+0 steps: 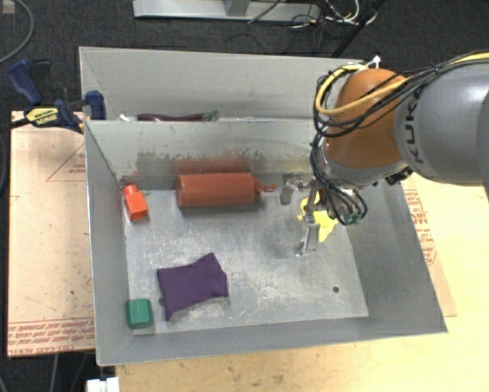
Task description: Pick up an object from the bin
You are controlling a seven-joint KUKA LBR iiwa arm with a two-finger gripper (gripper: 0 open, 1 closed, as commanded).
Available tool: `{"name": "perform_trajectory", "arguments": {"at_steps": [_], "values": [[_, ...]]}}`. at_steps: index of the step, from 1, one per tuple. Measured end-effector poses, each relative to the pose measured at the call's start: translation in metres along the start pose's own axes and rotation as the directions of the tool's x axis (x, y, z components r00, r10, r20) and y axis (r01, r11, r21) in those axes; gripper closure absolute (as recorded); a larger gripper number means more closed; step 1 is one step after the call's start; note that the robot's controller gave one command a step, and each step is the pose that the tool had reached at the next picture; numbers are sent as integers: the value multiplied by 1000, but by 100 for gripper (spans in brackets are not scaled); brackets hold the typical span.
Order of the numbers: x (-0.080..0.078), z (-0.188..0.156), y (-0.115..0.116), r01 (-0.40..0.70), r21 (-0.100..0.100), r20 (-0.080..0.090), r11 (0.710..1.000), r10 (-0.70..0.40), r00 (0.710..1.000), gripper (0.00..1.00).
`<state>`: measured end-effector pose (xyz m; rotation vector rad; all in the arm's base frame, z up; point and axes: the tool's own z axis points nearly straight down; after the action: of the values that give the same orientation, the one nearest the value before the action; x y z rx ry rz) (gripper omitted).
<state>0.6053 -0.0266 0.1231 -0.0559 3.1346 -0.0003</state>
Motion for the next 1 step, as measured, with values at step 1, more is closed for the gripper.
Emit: {"name": "perform_trajectory", "arguments": {"at_steps": [1], "values": [[-16,39,30,68,-1,1,998,-68,998,0]]}}
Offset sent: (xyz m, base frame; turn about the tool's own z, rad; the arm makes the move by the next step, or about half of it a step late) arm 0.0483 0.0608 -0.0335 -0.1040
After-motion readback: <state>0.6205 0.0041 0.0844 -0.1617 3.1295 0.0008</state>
